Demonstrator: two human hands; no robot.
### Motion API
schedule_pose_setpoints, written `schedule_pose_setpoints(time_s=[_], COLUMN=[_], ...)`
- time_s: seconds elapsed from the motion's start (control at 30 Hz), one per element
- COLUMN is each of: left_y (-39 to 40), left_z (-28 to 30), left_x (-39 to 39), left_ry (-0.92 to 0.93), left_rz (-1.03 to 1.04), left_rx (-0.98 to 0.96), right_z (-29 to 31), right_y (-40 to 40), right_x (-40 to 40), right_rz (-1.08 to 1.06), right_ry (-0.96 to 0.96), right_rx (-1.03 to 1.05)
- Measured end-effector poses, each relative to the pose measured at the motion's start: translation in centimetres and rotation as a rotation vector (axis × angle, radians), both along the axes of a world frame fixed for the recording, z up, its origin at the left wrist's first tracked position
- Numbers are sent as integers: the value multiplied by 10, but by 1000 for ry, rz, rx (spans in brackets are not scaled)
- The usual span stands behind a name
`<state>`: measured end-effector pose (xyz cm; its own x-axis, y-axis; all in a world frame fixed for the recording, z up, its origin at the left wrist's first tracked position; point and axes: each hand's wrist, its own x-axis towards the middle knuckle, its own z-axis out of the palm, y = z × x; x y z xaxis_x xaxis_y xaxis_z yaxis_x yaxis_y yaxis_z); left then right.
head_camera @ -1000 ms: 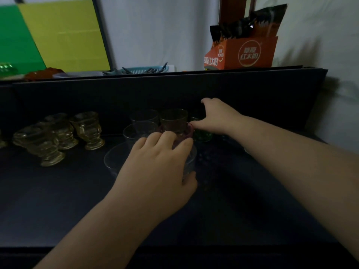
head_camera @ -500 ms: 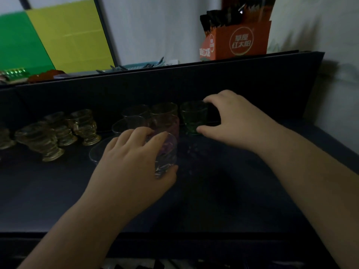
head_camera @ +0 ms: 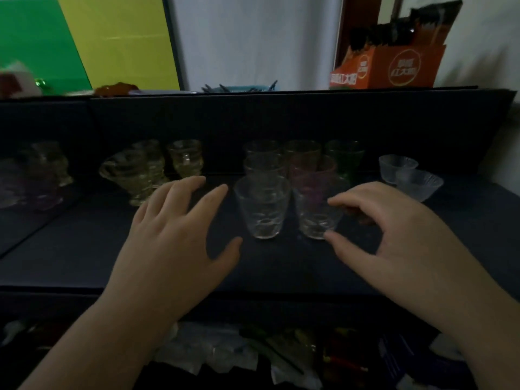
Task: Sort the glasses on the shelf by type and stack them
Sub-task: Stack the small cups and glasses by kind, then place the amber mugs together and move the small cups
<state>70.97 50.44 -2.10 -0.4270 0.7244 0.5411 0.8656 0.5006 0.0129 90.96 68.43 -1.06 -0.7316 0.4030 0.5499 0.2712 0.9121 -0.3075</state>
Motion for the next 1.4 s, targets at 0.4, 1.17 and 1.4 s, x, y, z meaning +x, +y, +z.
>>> schedule_pose_setpoints(time_s=[0.4, 1.17, 1.4], left_y=[-174, -303, -341], left_z=[-12, -16, -17], left_x=[-120, -334, -434], left_ry=[-53, -142, -168], left_rz=[139, 261, 112], left_rx=[-22, 99, 89], right_z=[-17, -2, -10], right_y=[-153, -276, -330], right_x=[-147, -413, -482], right_rz=[-11, 228, 96], right_ry=[-35, -79, -86], right_rx=[24, 76, 67])
